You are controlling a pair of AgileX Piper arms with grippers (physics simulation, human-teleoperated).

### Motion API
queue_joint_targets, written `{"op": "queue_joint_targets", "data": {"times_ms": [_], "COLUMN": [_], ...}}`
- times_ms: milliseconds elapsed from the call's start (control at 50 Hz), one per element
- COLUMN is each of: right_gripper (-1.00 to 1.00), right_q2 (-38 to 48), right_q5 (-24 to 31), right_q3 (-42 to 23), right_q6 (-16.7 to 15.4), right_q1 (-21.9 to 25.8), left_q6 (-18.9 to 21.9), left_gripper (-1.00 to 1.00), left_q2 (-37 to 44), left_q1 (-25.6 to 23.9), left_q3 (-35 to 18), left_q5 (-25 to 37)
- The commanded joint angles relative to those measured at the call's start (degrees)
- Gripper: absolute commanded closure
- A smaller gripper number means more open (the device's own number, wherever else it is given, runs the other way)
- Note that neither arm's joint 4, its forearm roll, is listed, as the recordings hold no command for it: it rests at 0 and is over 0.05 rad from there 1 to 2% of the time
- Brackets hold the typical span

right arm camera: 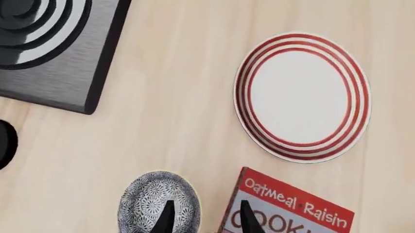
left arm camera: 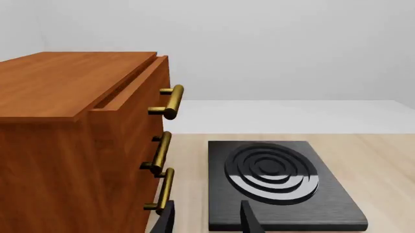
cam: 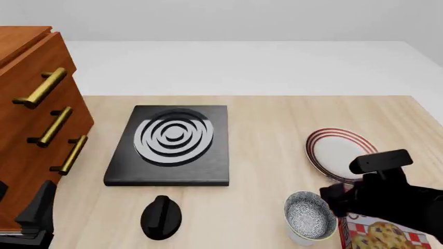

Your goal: Pick the akita bowl on the ramekin and place it on the plate.

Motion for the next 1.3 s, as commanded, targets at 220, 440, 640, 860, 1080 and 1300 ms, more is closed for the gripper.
{"op": "queue_joint_targets", "data": {"times_ms": [220,440,640,860,1080,1300], "right_gripper": [-1.0,-1.0,-1.0,-1.0,-1.0,-1.0], "right_q2": [4.27,5.68,7.04,8.91,9.8,11.26], "right_q5": [-4.18,-5.32,-6.82,-9.05,-10.09,-11.64], "right_q3": [3.31,4.12,4.88,5.95,6.5,6.75], "right_q6": [1.71,2.12,2.8,3.68,4.28,4.7], "right_q1": [1.73,2.06,2.55,3.37,3.81,3.97], "left_q6": [0.0,0.0,0.0,0.0,0.0,0.0], "left_gripper": [-1.0,-1.0,-1.0,-1.0,-1.0,-1.0], "left_q2": [0.0,0.0,0.0,0.0,0.0,0.0], "left_q1": [0.0,0.0,0.0,0.0,0.0,0.0], "left_q3": [0.0,0.0,0.0,0.0,0.0,0.0], "left_q5": [0.0,0.0,0.0,0.0,0.0,0.0]}}
